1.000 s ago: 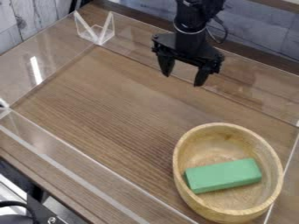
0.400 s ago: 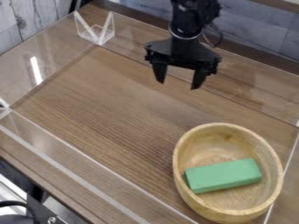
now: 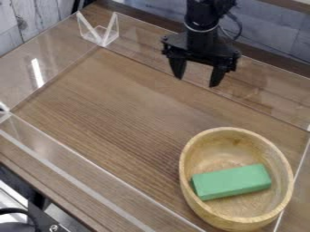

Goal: Put green object into wooden bowl

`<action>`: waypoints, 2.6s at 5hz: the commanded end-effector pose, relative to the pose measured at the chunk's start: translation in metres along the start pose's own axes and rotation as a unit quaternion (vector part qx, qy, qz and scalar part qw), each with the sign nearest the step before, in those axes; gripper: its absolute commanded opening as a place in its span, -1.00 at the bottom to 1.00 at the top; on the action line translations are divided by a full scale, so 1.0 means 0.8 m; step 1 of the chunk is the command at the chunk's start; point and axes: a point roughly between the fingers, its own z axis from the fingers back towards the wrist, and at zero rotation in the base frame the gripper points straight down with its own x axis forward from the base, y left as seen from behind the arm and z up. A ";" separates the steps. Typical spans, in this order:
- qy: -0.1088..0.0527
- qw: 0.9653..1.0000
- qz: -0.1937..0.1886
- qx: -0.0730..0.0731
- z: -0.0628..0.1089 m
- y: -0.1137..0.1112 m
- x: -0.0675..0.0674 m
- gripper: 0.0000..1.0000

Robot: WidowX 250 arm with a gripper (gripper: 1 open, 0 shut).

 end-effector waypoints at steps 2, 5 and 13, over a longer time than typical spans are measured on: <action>-0.025 0.999 0.019 0.022 -0.005 0.023 0.008 1.00; -0.021 0.999 0.018 0.017 0.019 0.027 0.002 1.00; -0.021 1.000 0.021 0.008 0.012 0.016 0.010 1.00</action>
